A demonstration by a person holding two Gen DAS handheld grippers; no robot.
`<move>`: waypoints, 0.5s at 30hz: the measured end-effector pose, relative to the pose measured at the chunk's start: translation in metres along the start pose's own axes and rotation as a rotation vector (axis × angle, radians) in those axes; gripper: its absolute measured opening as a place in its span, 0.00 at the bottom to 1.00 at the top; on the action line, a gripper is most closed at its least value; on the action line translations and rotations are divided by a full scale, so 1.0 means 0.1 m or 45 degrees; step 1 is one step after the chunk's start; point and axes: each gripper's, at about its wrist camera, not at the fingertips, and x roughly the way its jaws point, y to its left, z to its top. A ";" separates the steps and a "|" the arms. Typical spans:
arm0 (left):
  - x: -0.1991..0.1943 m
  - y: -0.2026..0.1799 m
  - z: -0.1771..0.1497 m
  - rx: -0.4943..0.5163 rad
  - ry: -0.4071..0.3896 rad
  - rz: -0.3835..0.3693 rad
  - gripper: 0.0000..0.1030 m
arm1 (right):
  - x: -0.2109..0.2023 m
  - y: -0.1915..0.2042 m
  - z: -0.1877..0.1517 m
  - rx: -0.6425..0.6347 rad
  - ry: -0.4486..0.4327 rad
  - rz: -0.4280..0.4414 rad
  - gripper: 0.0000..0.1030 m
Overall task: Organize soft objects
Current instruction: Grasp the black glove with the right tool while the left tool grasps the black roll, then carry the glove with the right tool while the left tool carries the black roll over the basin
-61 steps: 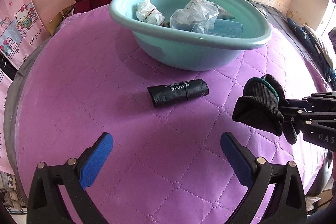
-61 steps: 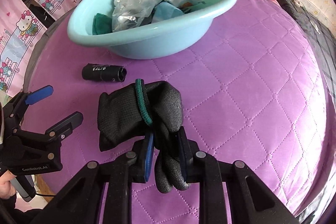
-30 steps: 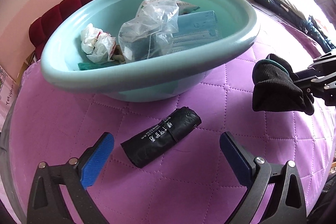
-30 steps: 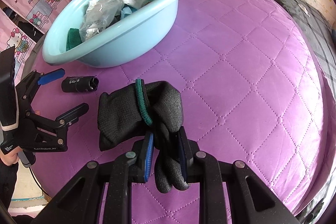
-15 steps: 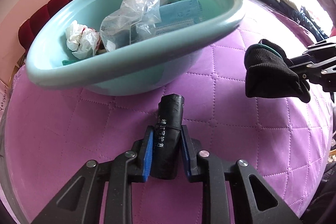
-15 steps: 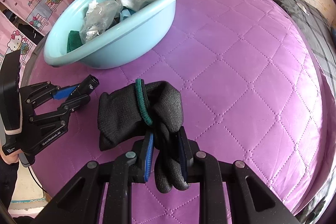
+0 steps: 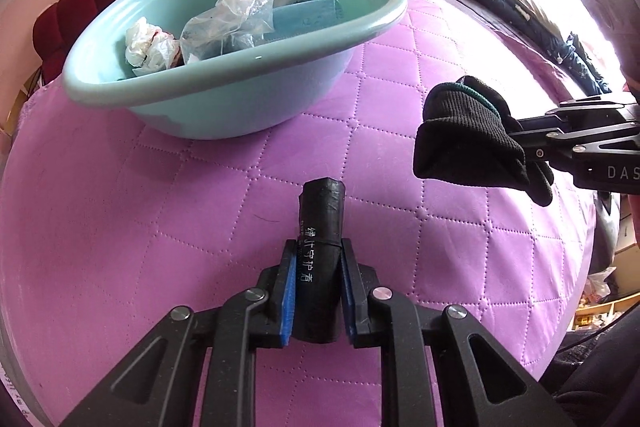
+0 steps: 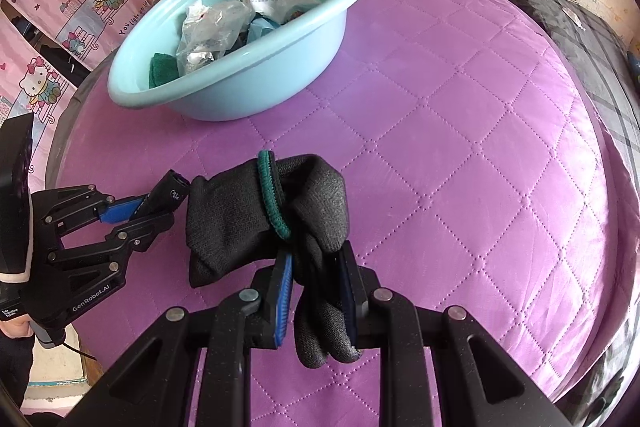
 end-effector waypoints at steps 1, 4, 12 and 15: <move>-0.02 -0.01 -0.01 -0.003 0.003 -0.003 0.20 | -0.02 0.00 -0.02 0.001 -0.003 -0.003 0.21; -0.08 -0.05 -0.01 -0.011 -0.003 0.001 0.20 | -0.06 0.02 -0.05 0.006 -0.008 -0.007 0.21; -0.26 -0.05 -0.07 -0.087 -0.008 -0.001 0.20 | -0.16 0.09 -0.11 -0.002 -0.005 -0.022 0.21; -0.30 -0.06 -0.11 -0.117 -0.004 0.001 0.20 | -0.20 0.11 -0.10 -0.005 -0.014 -0.031 0.21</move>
